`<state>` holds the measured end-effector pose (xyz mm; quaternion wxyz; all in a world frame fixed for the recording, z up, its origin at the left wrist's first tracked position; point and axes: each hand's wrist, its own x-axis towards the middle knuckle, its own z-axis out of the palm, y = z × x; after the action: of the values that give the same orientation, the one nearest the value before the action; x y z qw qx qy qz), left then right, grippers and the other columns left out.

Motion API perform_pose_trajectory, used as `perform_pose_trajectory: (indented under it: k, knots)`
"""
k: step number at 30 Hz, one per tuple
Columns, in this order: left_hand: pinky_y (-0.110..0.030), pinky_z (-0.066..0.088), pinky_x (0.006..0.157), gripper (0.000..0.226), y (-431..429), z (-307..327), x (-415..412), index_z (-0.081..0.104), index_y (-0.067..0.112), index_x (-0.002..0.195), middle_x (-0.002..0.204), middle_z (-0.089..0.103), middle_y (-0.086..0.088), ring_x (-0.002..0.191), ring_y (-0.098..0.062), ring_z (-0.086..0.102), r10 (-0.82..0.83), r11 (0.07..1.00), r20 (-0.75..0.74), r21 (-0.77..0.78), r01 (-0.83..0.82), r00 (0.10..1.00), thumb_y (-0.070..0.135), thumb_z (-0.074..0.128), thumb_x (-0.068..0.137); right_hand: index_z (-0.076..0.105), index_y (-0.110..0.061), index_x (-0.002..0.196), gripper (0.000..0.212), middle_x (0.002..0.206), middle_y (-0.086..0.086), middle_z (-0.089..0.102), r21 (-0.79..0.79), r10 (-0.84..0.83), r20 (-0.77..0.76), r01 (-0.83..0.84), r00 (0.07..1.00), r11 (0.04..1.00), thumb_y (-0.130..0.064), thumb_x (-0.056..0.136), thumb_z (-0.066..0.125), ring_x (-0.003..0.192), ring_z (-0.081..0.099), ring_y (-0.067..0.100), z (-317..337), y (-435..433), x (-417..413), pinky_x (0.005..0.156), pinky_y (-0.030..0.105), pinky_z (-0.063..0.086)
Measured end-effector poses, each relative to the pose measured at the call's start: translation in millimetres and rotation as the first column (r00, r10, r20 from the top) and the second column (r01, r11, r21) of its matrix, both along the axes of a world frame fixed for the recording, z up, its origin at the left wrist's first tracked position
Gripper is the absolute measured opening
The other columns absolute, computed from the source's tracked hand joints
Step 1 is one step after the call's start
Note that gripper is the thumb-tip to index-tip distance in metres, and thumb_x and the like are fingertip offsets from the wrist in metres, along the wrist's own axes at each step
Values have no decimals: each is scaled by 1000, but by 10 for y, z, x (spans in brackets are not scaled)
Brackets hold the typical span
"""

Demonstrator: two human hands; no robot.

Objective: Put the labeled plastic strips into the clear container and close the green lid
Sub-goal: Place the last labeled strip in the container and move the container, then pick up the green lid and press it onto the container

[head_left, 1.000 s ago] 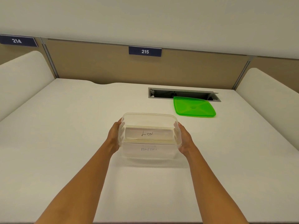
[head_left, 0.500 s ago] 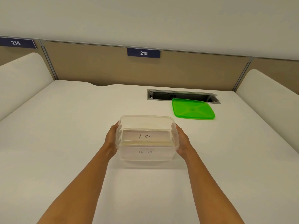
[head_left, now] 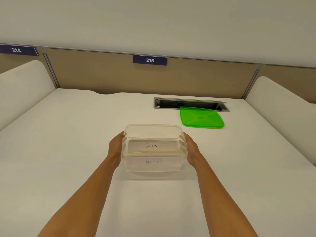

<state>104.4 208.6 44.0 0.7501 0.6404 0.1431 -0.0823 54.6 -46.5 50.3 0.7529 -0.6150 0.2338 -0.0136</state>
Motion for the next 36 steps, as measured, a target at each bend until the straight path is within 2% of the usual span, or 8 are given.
perform_pose_trajectory:
  k: [3, 7, 14, 20, 26, 30, 33, 36]
  knots:
    - [-31, 40, 80, 13, -6, 29, 18, 57, 17, 79, 74, 56, 6, 84, -18, 49, 19, 997, 3, 69, -19, 1000, 27, 51, 85, 63, -28, 91, 28, 127, -2, 56, -73, 19, 8, -18, 1000, 997, -28, 99, 36, 106, 55, 6, 31, -5, -9, 80, 29, 49]
    - [-34, 44, 85, 28, -34, 78, 72, 59, 11, 91, 88, 60, -1, 90, -22, 54, 61, 991, 5, 117, -62, 998, 32, 41, 92, 55, -20, 111, 26, 141, 7, 47, -133, 20, -15, -21, 1000, 991, -26, 99, 33, 130, 45, 24, 43, -37, 35, 102, 34, 36]
    - [-34, 37, 81, 42, -210, 341, 151, 61, 6, 111, 123, 61, -16, 96, -28, 51, 236, 899, 56, 366, -239, 970, 30, 31, 98, 39, -12, 140, 42, 145, 7, 44, -158, -38, 48, 45, 998, 986, -25, 102, 29, 129, 45, 26, 58, -181, 129, 102, 34, 37]
    - [-33, 40, 98, 39, -702, 640, 459, 60, 12, 124, 133, 58, -9, 123, -26, 52, 143, 906, 209, 365, -213, 967, 21, 33, 98, 49, -13, 133, 36, 141, 8, 48, -343, -152, 126, 187, 980, 921, -21, 100, 37, 129, 45, 25, 194, -633, 379, 113, 40, 35]
    - [-26, 39, 78, 38, -1502, 780, 911, 64, 12, 119, 126, 62, -8, 95, -17, 52, 54, 903, 300, 392, -175, 952, 15, 34, 96, 54, -8, 127, 32, 134, 10, 54, -459, -206, 178, 266, 962, 848, -15, 99, 42, 124, 49, 24, 338, -1330, 762, 95, 25, 36]
    - [-27, 38, 76, 34, -2030, 691, 1211, 64, 12, 119, 126, 60, -11, 93, -22, 51, -8, 909, 238, 406, -92, 971, 20, 40, 96, 52, -9, 129, 34, 134, 11, 54, -567, -194, 113, 224, 974, 793, -19, 99, 41, 123, 49, 27, 348, -1805, 1010, 101, 34, 39]
    - [-27, 38, 81, 36, -2378, 550, 1419, 63, 14, 122, 132, 56, -13, 110, -30, 54, -52, 889, 161, 458, -27, 986, 20, 38, 96, 50, -8, 133, 37, 136, 13, 53, -610, -177, 54, 173, 983, 773, -20, 99, 42, 123, 49, 29, 278, -2118, 1183, 98, 32, 40]
    - [-29, 38, 77, 37, -2683, 386, 1589, 62, 10, 122, 126, 58, -17, 98, -31, 53, -71, 861, 91, 509, 14, 993, 21, 38, 96, 48, -4, 135, 40, 135, 16, 54, -679, -162, -16, 108, 987, 726, -20, 99, 44, 124, 49, 32, 176, -2379, 1376, 100, 32, 40]
